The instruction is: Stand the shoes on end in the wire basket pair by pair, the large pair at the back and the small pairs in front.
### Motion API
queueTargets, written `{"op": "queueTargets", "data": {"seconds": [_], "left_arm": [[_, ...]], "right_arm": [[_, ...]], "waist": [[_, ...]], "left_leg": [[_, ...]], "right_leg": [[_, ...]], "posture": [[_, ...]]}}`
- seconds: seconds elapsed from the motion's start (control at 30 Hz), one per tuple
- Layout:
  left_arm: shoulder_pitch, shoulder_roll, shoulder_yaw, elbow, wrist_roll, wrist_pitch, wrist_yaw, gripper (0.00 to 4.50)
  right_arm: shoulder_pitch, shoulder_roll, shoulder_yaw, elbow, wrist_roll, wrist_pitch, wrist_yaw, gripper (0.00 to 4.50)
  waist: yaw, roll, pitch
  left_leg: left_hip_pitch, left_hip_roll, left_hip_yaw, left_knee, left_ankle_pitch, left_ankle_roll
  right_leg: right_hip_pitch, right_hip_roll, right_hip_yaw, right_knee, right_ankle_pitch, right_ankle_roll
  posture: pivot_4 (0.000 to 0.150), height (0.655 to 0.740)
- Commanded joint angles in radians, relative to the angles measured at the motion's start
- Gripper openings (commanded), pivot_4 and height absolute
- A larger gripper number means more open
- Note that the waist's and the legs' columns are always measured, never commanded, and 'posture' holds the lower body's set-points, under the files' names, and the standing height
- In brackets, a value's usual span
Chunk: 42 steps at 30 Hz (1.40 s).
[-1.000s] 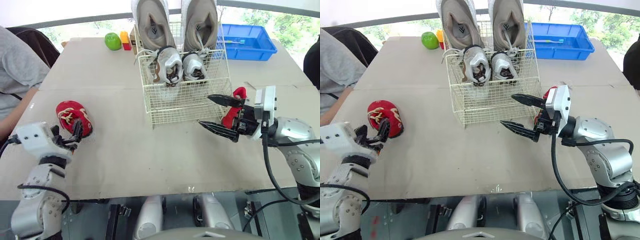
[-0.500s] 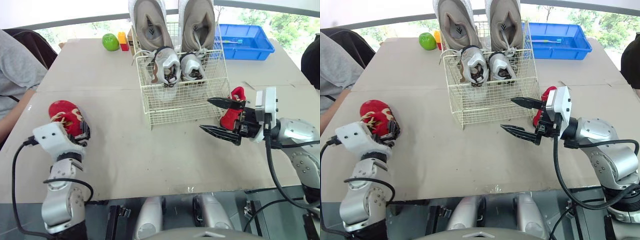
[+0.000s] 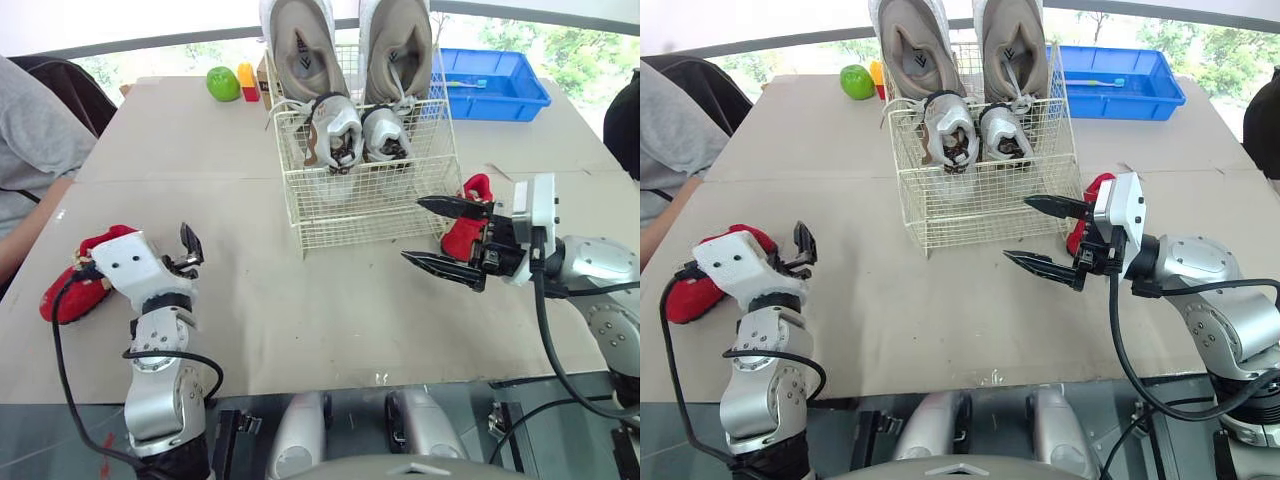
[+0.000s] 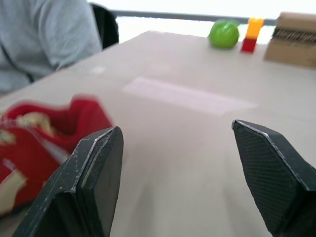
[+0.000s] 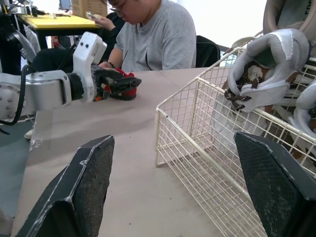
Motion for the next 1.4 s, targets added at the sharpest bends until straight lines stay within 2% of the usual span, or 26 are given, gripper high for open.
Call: {"op": "queueTargets", "data": {"seconds": [0.03, 0.17, 0.33, 0.53, 0.73, 0.83, 0.93, 0.97, 1.0, 1.13, 1.2, 1.27, 1.33, 1.4], "left_arm": [[0.005, 0.006, 0.018, -0.069, -0.004, 0.016, -0.012, 3.82], [-0.022, -0.012, -0.012, -0.096, 0.052, 0.083, 0.043, 3.82], [-0.104, -0.010, -0.029, -0.098, 0.221, 0.222, 0.180, 3.82], [-0.301, 0.031, -0.037, -0.059, 0.412, 0.614, 0.285, 3.82], [-0.417, 0.082, 0.036, 0.093, 0.422, 0.736, 0.239, 3.82], [-0.488, 0.162, 0.060, 0.304, 0.389, 0.702, 0.166, 3.82], [-0.526, 0.182, 0.065, 0.402, 0.360, 0.682, 0.119, 3.82], [-0.529, 0.198, 0.045, 0.428, 0.355, 0.662, 0.089, 3.31], [-0.533, 0.206, 0.038, 0.445, 0.343, 0.662, 0.062, 3.09], [-0.523, 0.211, 0.036, 0.449, 0.328, 0.678, 0.021, 1.19], [-0.509, 0.211, 0.045, 0.436, 0.316, 0.670, 0.000, 0.39], [-0.490, 0.219, 0.046, 0.416, 0.309, 0.671, -0.022, 0.04], [-0.461, 0.219, 0.071, 0.360, 0.263, 0.638, -0.084, 0.04], [-0.393, 0.219, 0.111, 0.277, 0.110, 0.495, -0.291, 0.04]], "right_arm": [[-0.007, -0.012, -0.025, -0.024, 0.017, -0.003, 0.008, 3.70], [-0.005, -0.014, -0.025, -0.024, 0.016, -0.002, 0.009, 3.70], [-0.003, -0.013, -0.022, -0.027, 0.013, -0.001, 0.008, 3.70], [-0.006, -0.013, -0.016, -0.027, 0.010, 0.003, 0.006, 3.70], [-0.012, -0.011, -0.012, -0.031, 0.011, 0.013, -0.002, 3.70], [-0.012, -0.011, -0.013, -0.036, 0.012, 0.023, -0.010, 3.70], [-0.012, -0.013, -0.016, -0.039, 0.010, 0.026, -0.012, 3.70], [-0.011, -0.015, -0.018, -0.042, 0.010, 0.028, -0.014, 3.81], [-0.010, -0.016, -0.021, -0.045, 0.011, 0.031, -0.017, 3.81], [0.000, -0.023, -0.035, -0.058, 0.016, 0.040, -0.027, 3.81], [0.006, -0.026, -0.037, -0.064, 0.018, 0.041, -0.032, 3.81], [0.012, -0.029, -0.038, -0.070, 0.020, 0.042, -0.036, 3.81], [0.016, -0.028, -0.039, -0.074, 0.021, 0.042, -0.041, 3.81], [0.021, -0.029, -0.041, -0.076, 0.023, 0.040, -0.043, 3.81]], "waist": [[0.001, 0.000, 0.000], [0.004, 0.000, 0.000], [0.003, 0.000, 0.000], [0.002, -0.001, 0.000], [0.000, -0.001, 0.000], [0.001, -0.001, 0.000], [0.001, -0.001, 0.000], [0.000, -0.001, 0.000], [0.000, -0.001, 0.000], [0.002, -0.001, 0.000], [0.004, -0.001, 0.000], [0.004, -0.001, 0.000], [0.003, -0.001, 0.000], [0.002, -0.001, 0.000]], "left_leg": [[0.000, 0.000, 0.000, 0.000, 0.000, 0.000], [0.000, 0.000, 0.000, 0.000, 0.000, 0.000], [-0.001, -0.001, 0.000, 0.001, 0.000, 0.000], [-0.002, -0.001, -0.001, 0.001, 0.000, 0.000], [-0.001, -0.001, -0.003, 0.001, 0.000, 0.000], [-0.001, -0.001, -0.004, 0.001, 0.000, 0.000], [0.000, -0.001, -0.003, 0.001, 0.000, 0.000], [0.000, -0.001, -0.004, 0.001, 0.000, 0.000], [0.000, -0.001, -0.003, 0.001, 0.000, 0.000], [0.000, 0.000, -0.004, 0.001, 0.000, 0.000], [0.000, 0.000, -0.004, 0.001, 0.000, 0.000], [0.000, 0.000, -0.004, 0.001, 0.000, 0.000], [0.000, 0.000, -0.004, 0.001, 0.000, 0.000], [0.000, 0.000, -0.003, 0.001, 0.000, 0.000]], "right_leg": [[0.000, 0.000, 0.000, 0.000, 0.000, 0.000], [0.000, 0.000, 0.000, 0.000, 0.000, 0.000], [0.000, 0.000, -0.001, 0.000, 0.000, 0.000], [0.000, 0.000, -0.002, 0.000, 0.000, 0.000], [0.000, 0.000, -0.003, 0.002, 0.000, 0.000], [0.000, 0.000, -0.004, 0.003, 0.000, 0.000], [0.000, 0.000, -0.004, 0.003, 0.000, 0.000], [0.000, 0.000, -0.004, 0.003, 0.000, 0.000], [0.000, 0.000, -0.003, 0.003, 0.000, 0.000], [0.000, -0.001, -0.003, 0.004, 0.000, 0.000], [0.000, -0.002, -0.003, 0.004, 0.000, 0.000], [0.000, -0.002, -0.003, 0.004, 0.000, 0.000], [0.000, -0.002, -0.002, 0.004, 0.000, 0.000], [0.000, -0.003, -0.002, 0.004, 0.000, 0.000]], "posture": [[0.150, 0.7400], [0.150, 0.7400], [0.150, 0.7400], [0.150, 0.7400], [0.150, 0.7400], [0.150, 0.7400], [0.150, 0.7400], [0.150, 0.7400], [0.150, 0.7400], [0.150, 0.7400], [0.150, 0.7400], [0.150, 0.7400], [0.150, 0.7400], [0.150, 0.7400]]}}
